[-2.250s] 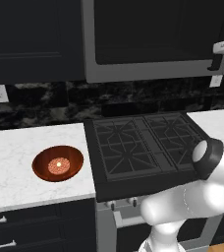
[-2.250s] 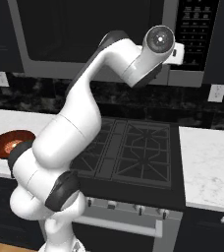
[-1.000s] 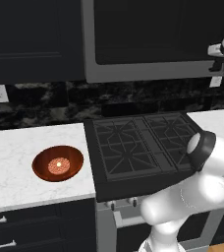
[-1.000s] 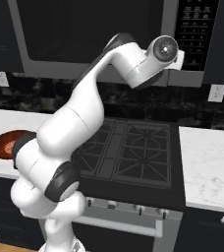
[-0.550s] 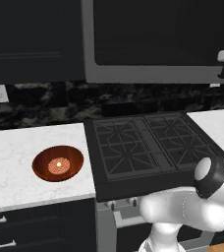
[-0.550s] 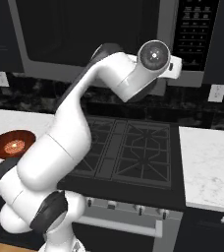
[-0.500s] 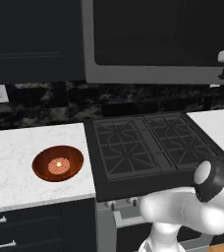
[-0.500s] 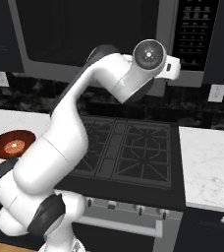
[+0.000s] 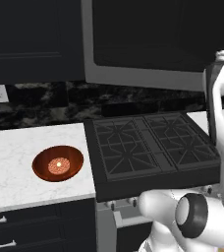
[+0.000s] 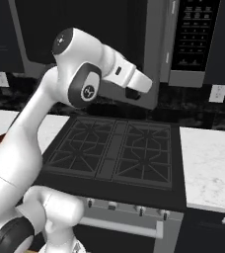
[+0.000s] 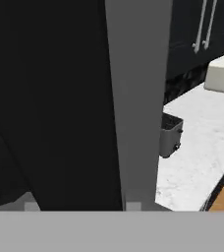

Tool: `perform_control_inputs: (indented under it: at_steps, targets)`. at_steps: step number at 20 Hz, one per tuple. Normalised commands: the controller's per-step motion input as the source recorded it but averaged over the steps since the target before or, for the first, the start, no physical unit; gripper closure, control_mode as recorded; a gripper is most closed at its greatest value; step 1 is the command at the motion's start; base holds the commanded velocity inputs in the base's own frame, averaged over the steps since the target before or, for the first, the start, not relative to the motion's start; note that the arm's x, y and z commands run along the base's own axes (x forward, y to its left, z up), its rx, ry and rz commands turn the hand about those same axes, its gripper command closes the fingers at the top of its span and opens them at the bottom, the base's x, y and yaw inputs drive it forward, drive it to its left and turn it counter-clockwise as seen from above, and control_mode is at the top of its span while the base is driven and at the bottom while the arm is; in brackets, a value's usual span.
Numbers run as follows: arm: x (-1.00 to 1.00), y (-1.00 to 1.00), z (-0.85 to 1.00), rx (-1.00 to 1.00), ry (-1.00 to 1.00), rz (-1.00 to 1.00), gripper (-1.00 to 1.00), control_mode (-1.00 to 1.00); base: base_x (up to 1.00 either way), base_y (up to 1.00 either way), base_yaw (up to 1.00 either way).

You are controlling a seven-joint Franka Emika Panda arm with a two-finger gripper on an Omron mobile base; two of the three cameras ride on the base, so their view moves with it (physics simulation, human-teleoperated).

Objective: Open the microwave, place the bowl with waffle inside the microwave, then close the microwave door and turn it on.

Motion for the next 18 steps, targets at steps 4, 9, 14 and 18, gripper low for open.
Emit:
perform_control_inputs:
  at_steps: [4, 9, 14, 18]
  targets:
    - [-1.00, 0.21, 0.00, -0.03, -0.01, -0.42, 1.00, -1.00, 0.00, 0.00, 0.00]
    - [-1.00, 0.48, -0.01, -0.09, -0.10, -0.38, 1.00, -1.00, 0.00, 0.00, 0.00]
    - [-1.00, 0.71, 0.00, -0.15, -0.23, -0.38, 1.00, -1.00, 0.00, 0.00, 0.00]
    - [-1.00, 0.14, 0.00, -0.07, -0.31, -0.27, 1.00, -1.00, 0.00, 0.00, 0.00]
